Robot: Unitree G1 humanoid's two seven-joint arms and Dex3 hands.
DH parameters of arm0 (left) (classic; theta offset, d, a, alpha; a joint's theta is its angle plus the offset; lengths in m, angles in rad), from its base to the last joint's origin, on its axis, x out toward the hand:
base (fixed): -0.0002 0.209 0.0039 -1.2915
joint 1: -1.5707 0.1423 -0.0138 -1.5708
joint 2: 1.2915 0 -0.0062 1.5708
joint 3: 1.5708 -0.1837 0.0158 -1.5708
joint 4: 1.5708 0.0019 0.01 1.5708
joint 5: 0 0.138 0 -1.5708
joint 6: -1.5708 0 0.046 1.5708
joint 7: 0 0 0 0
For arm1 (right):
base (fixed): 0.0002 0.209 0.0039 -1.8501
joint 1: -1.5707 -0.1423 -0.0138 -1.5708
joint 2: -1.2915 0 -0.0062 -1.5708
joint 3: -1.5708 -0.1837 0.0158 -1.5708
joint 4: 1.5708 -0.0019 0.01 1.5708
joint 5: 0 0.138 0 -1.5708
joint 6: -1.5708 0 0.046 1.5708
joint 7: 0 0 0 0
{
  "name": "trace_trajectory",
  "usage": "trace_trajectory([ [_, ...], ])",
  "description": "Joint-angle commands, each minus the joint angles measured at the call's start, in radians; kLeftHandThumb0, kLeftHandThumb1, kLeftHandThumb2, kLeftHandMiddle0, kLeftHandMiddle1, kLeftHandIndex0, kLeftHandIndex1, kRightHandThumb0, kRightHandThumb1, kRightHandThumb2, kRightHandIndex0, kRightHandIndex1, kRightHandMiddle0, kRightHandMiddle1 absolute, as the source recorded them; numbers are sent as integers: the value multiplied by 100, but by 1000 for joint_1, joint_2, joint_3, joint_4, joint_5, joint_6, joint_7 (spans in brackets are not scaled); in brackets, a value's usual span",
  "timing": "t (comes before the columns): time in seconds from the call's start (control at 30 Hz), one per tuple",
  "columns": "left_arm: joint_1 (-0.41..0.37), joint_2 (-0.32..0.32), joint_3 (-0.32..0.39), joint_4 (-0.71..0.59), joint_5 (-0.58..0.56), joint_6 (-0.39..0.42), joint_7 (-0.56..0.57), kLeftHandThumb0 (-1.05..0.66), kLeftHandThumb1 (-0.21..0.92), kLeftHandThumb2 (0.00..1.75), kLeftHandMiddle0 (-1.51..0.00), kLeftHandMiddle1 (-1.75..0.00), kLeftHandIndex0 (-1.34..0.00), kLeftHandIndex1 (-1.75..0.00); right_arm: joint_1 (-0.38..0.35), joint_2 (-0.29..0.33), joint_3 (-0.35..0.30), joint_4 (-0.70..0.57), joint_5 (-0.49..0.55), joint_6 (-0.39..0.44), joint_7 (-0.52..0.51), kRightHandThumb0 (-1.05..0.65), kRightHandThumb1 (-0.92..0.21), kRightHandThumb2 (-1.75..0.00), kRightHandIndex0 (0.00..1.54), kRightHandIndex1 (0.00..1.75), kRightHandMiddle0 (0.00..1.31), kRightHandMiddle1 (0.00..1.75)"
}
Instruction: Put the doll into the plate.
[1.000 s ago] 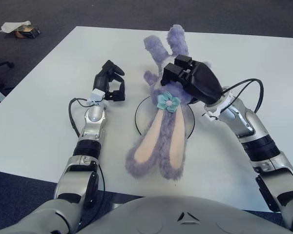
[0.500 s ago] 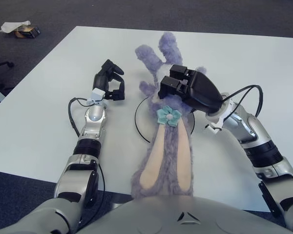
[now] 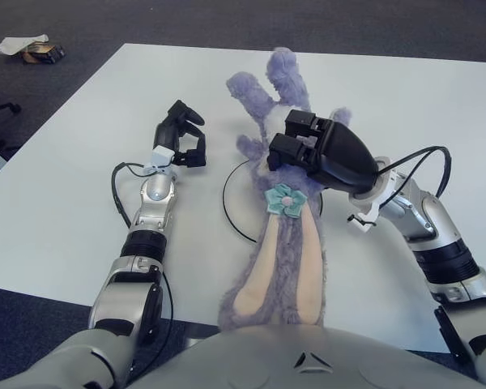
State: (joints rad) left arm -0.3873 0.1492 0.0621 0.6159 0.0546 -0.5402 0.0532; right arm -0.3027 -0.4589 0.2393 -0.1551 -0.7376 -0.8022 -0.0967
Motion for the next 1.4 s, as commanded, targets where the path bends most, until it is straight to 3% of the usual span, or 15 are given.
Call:
trace_trajectory([
  [0.0, 79, -23, -7, 76, 1, -10, -8, -1, 29, 135, -52, -175, -51, -175, 29, 25, -14, -34, 21, 11, -12, -1, -5, -161, 81, 175, 62, 167],
  [0.47, 66, -16, -12, 91, 12, -3, -1, -1, 29, 135, -52, -175, -50, -175, 127, 83, -21, -98, 78, 49, 11, -1, 2, -168, 85, 175, 70, 166],
  [0.63, 65, -17, -10, 92, 5, 0, -7, -1, 30, 135, -51, -175, -50, -175, 128, 72, -18, -99, 100, 33, 33, -1, 4, -170, 87, 175, 70, 167],
  [0.87, 59, -15, -10, 103, 2, -14, -13, -1, 30, 135, -51, -175, -50, -175, 93, 53, -23, -76, 85, -51, 15, -1, 0, -163, 84, 175, 70, 159],
  [1.1, 55, -15, -7, 109, -4, -19, -19, -1, 31, 134, -51, -175, -49, -175, 74, 55, -40, -77, 11, -99, -22, -1, -3, -163, 82, 175, 65, 167],
  [1.23, 53, -16, -6, 111, -8, -18, -23, -1, 32, 132, -50, -175, -48, -175, 61, 53, -53, -80, -50, -125, -55, 0, -12, -154, 73, 174, 56, 173],
  [1.37, 51, -16, -3, 113, -11, -17, -27, -1, 32, 132, -50, -175, -48, -175, 51, 50, -63, -83, -92, -140, -78, 0, -15, -148, 71, 165, 58, 174],
])
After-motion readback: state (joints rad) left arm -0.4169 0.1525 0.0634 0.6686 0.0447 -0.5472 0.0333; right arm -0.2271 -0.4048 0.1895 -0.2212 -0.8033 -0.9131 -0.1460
